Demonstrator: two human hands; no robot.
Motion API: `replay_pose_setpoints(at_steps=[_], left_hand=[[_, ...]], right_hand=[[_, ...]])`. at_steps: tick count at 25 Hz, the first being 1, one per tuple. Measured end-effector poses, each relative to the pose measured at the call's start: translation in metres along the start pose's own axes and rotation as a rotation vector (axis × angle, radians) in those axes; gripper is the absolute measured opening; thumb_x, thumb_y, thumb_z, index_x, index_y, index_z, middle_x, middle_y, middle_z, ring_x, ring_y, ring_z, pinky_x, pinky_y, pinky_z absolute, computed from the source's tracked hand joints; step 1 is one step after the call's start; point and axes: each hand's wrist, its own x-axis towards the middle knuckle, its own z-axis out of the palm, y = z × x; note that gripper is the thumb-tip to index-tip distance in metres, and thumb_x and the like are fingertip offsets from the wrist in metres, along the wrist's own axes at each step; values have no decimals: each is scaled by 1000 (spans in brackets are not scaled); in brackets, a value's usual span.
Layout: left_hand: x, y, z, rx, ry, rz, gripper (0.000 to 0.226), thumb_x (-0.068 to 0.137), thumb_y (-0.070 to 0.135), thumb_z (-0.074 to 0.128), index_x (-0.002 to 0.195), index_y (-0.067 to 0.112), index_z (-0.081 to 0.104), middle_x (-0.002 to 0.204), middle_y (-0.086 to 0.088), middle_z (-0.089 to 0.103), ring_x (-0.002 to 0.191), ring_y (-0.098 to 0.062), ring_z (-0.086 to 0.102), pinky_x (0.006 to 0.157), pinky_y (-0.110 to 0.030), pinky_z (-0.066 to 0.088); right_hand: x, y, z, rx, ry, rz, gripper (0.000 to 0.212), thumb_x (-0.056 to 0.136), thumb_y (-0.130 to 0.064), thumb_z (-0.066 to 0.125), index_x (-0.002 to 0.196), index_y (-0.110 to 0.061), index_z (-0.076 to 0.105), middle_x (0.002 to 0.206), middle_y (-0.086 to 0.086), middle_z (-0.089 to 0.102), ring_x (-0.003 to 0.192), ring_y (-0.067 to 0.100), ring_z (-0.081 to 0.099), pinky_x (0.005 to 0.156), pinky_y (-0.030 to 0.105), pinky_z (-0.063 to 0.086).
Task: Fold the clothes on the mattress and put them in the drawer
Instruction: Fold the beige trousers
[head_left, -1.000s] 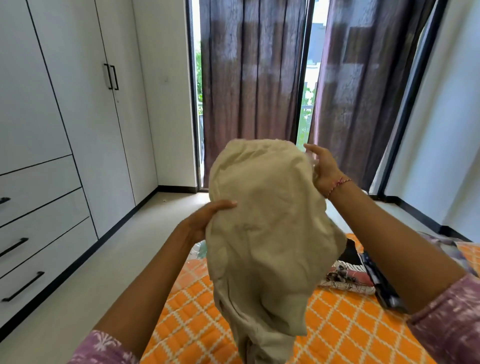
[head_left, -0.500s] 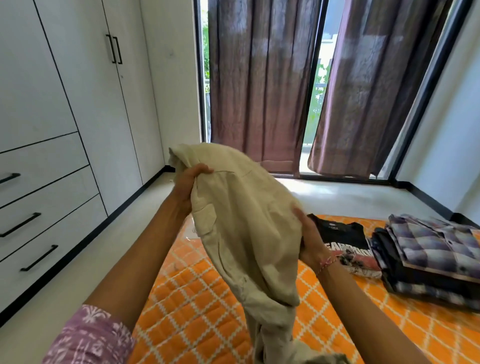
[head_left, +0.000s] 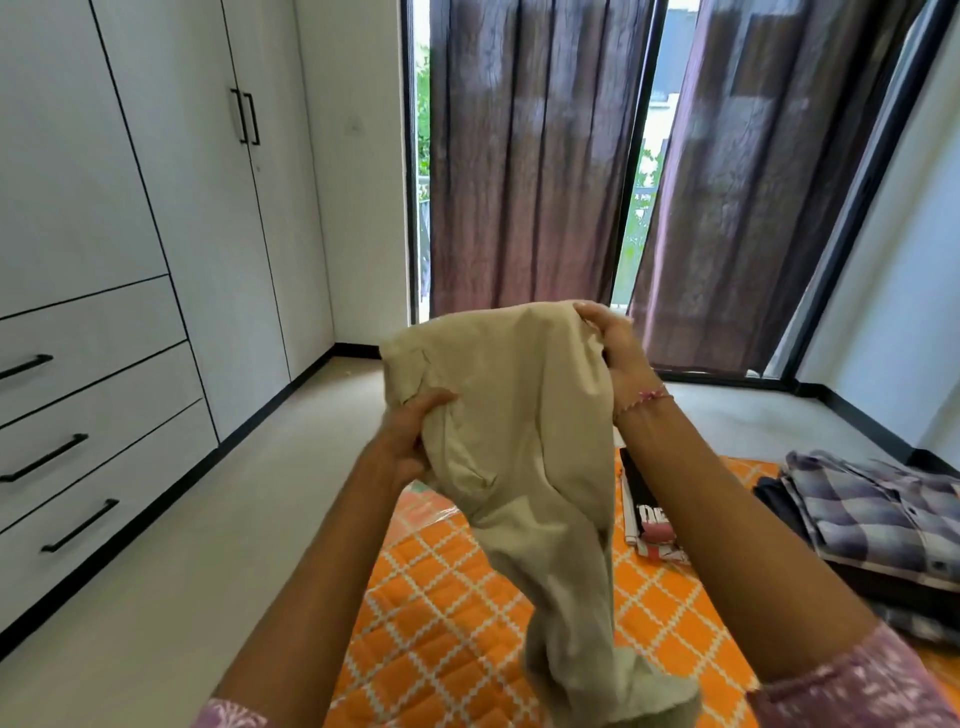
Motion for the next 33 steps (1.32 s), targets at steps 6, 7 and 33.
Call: replay_pose_setpoints(at_steps=[6, 7, 33], left_hand=[[1, 59, -1, -156, -137, 217, 36, 79, 34, 53, 104, 10, 63, 91, -6, 72, 81, -19, 68, 77, -31, 55], [-1, 64, 9, -26, -155, 161, 34, 78, 30, 55, 103, 9, 64, 88, -7, 73, 77, -18, 70, 73, -29, 57], [6, 106, 52, 301, 78, 207, 26, 92, 3, 42, 108, 14, 59, 96, -10, 57, 80, -21, 55, 66, -30, 51]], right_hand=[[10, -55, -24, -76, 37, -37, 23, 89, -31, 57, 86, -12, 68, 72, 5, 68, 66, 18, 66, 67, 29, 56], [8, -48, -31, -88, 17, 0, 28, 85, -39, 59, 92, -12, 67, 77, 5, 68, 71, 19, 65, 71, 32, 54], [-1, -67, -15, -322, 50, 8, 20, 95, -19, 54, 77, -11, 56, 63, 4, 58, 57, 13, 56, 54, 26, 50]])
